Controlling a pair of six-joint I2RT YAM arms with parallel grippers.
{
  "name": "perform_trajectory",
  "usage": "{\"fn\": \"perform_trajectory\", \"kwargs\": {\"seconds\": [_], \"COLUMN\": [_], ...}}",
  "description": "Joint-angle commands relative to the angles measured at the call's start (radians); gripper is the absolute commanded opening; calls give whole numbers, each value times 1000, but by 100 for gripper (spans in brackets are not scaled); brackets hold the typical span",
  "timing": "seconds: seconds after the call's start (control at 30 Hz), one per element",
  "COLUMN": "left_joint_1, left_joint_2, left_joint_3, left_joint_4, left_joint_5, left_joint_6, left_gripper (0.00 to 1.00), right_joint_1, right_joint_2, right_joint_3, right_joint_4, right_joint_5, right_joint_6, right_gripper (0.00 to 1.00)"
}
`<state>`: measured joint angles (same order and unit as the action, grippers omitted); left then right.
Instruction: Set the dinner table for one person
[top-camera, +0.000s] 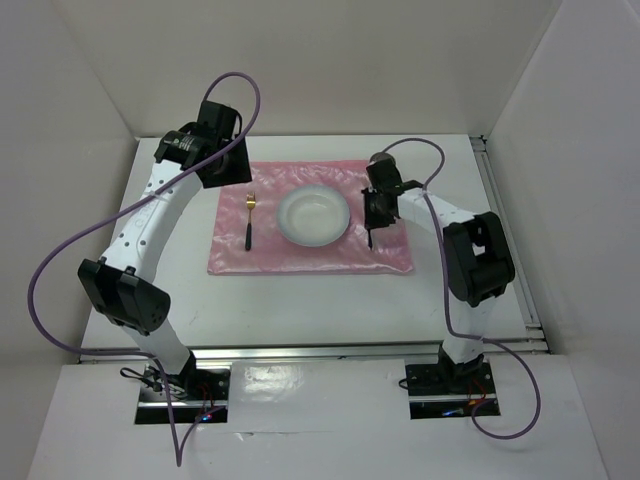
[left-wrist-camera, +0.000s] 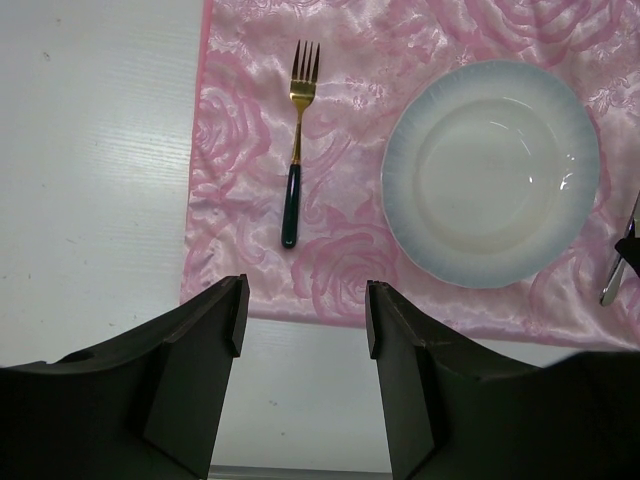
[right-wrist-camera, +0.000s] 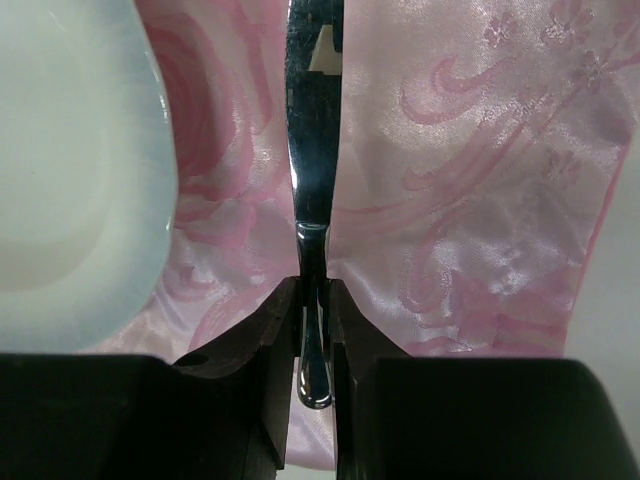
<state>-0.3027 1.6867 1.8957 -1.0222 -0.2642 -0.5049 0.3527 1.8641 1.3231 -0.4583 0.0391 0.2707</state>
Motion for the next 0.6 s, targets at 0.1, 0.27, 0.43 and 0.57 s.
{"fn": "perform_trajectory", "kwargs": {"seconds": [0.1, 0.27, 0.43, 0.57], "left_joint_1": [-3, -3, -3, -3], "left_joint_2": [2, 2, 2, 2], "left_joint_3": [6, 6, -3, -3], "left_joint_4": [5, 5, 5, 5], "left_joint_5": [-10, -10, -10, -10], "left_joint_6": [-9, 0, 0, 0], "left_gripper": [67, 67, 67, 67], "right_joint_1": [-41, -50, -50, -50], "right_joint_2": [30, 64, 98, 107], "right_joint_3": [74, 83, 93, 102], "right_joint_4": [29, 20, -3, -12], "right_joint_5": [-5, -5, 24, 33], "right_joint_6": [2, 2, 2, 12], "right_gripper": [0, 0, 2, 17]}}
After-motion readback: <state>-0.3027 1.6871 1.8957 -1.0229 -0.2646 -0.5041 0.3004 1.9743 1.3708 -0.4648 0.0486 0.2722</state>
